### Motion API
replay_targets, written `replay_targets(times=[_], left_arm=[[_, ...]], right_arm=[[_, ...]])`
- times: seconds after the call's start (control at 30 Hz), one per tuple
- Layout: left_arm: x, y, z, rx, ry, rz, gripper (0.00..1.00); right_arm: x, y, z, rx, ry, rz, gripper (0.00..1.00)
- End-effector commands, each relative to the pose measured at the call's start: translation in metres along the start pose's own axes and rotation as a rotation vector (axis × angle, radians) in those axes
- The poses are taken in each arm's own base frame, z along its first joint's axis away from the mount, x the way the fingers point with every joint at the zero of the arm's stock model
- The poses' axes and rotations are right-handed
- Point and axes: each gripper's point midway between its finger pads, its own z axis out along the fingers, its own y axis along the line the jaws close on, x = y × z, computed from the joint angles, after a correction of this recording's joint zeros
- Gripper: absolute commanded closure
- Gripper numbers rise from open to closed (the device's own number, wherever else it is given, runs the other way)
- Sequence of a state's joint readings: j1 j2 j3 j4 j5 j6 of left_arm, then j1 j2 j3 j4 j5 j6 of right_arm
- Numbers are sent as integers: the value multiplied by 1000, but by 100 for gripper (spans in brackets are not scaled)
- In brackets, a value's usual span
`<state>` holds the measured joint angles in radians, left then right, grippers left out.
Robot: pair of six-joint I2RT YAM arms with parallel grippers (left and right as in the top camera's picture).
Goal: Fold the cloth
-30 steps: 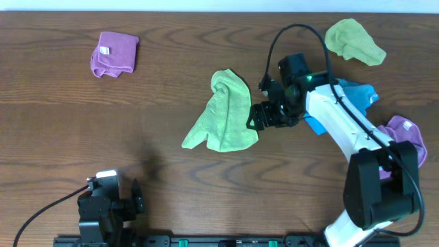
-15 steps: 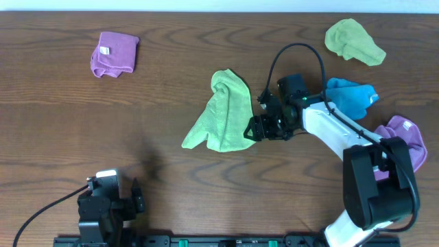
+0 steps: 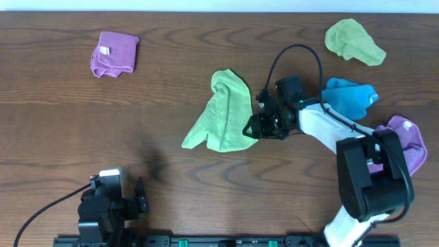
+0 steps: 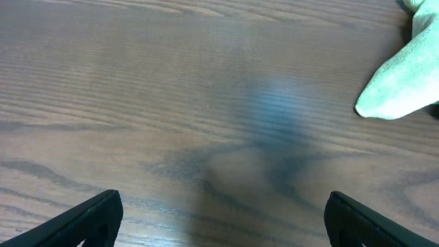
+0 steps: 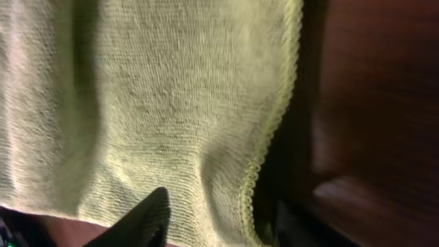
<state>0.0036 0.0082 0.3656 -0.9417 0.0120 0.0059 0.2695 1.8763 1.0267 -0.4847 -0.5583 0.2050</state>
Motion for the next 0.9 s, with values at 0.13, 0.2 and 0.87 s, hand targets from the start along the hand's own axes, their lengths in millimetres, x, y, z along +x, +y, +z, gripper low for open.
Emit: replay_targets(times=[0.13,0.2,0.87], left_arm=[[-1,-2,1,11,-9,19,5],[-1,-2,1,11,-9,19,5],[-26,-8,-1,43,-111,12,5]], right_arm=[[-5,41,-8,-148,6,-36,99],[-24,61,-33,-168,-62,-61,99],[-117,186,-196,-159,-496,-343,99]])
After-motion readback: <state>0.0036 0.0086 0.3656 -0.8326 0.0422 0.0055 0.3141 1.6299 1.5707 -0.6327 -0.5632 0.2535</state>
